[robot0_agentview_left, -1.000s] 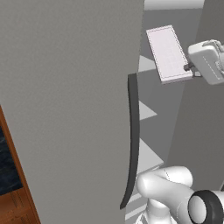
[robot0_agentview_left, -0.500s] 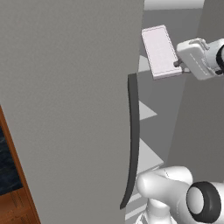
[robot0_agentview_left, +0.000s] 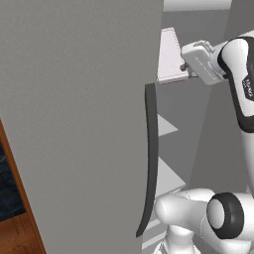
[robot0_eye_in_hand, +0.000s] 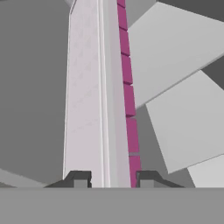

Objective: The ice cube tray has been filled with water. Take the tray and place it in the freezer to make ice. Close the freezer door after placing the tray.

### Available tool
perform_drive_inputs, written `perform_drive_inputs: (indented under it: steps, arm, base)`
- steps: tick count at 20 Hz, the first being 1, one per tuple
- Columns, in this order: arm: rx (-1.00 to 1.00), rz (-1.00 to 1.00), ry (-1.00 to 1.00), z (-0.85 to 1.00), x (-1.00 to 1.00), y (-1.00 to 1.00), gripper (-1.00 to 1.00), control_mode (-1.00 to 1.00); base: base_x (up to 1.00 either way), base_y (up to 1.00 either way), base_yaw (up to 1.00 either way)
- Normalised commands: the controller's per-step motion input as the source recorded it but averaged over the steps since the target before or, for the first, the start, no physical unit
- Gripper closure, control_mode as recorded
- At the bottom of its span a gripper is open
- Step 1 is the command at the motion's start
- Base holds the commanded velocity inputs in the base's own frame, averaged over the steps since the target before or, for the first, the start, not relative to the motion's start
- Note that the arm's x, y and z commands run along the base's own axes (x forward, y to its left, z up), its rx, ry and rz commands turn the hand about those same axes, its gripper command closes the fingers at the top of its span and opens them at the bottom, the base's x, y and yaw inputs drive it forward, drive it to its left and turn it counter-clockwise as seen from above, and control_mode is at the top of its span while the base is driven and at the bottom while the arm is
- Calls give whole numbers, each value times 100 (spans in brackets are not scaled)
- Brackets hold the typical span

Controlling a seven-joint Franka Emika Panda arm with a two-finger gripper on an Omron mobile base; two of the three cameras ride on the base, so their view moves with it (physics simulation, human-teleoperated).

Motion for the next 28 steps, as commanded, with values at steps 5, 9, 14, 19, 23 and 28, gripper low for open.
perform_drive_inputs:
  steps: [5, 9, 14, 19, 23, 28]
  arm:
    - [0, 0, 0, -3, 42, 0, 100, -100]
    - [0, 0, 0, -5, 44, 0, 100, -100]
    - [0, 0, 0, -14, 51, 0, 100, -100]
    - [0, 0, 0, -24, 45, 0, 100, -100]
    - [0, 0, 0, -25, 40, 2, 100, -100]
    - [0, 0, 0, -16, 38, 2, 100, -100]
  base:
    - [0, 0, 0]
    - [0, 0, 0]
    - [0, 0, 0]
    - [0, 0, 0]
    - [0, 0, 0]
    - [0, 0, 0]
